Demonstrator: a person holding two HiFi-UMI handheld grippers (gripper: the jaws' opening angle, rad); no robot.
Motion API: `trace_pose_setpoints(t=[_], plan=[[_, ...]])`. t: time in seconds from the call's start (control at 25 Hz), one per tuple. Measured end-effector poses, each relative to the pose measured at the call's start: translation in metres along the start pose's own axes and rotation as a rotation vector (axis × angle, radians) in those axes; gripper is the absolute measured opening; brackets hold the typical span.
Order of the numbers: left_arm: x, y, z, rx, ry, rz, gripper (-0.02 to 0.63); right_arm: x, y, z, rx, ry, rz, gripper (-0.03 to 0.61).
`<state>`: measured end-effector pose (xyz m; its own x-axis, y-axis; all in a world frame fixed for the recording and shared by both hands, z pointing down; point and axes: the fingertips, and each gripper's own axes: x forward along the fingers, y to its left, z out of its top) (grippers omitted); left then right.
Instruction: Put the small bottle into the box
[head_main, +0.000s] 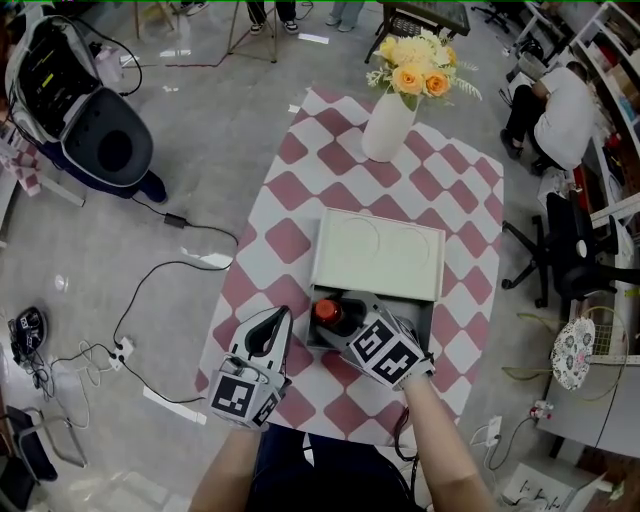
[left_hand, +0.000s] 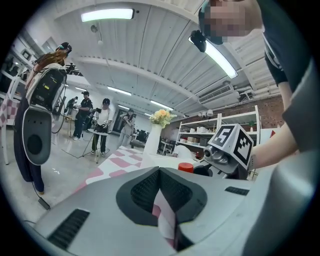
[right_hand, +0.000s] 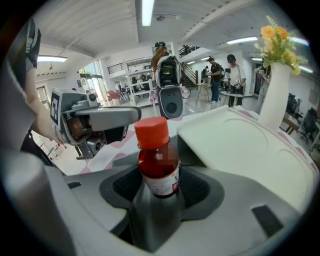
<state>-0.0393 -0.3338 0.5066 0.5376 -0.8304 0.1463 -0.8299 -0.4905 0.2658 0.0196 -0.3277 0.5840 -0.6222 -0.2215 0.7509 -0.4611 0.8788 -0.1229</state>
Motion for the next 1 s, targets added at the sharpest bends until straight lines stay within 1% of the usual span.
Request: trace_pose_setpoints(t=[0.08,0.32,0.4,0.48,0.64,0.68,0.72,0.88,1.0], plan=[[-0.001,0.0,0.0,-0.002,-0.002,0.0,0.011,-0.002,-0.001,-0.005,-0.008,0.02,-0.003,0.242],[-0.004,-0.001,0.0,-0.006,-0.003,-0.004,0.011,-0.005,-0.001,-0.008,-0.003,0.021,-0.026,0.245],[-0.006,-0.002,0.001,-0.005,-0.003,-0.006,0.011,-0.007,0.001,-0.01,0.004,0.023,-0.035,0.261],[-0.008,-0.003,0.001,-0.005,-0.002,-0.008,0.011,-0.011,0.001,-0.011,0.021,0.026,-0.038,0.295],[-0.01,-0.007,0.001,-0.005,-0.001,-0.017,0.011,-0.019,0.004,-0.011,0.04,-0.003,-0.046,0.291],[-0.011,-0.009,0.001,-0.005,-0.001,-0.02,0.011,-0.02,0.004,-0.01,0.051,-0.008,-0.044,0.258],[-0.011,-0.011,0.001,-0.005,-0.001,-0.023,0.011,-0.021,0.005,-0.01,0.06,-0.008,-0.04,0.25],[-0.011,-0.016,0.003,-0.001,-0.001,-0.032,0.011,-0.027,0.003,-0.012,0.092,-0.01,-0.04,0.253],[-0.016,-0.018,0.004,0.003,-0.004,-0.033,0.011,-0.037,0.001,-0.014,0.136,-0.037,-0.067,0.253]])
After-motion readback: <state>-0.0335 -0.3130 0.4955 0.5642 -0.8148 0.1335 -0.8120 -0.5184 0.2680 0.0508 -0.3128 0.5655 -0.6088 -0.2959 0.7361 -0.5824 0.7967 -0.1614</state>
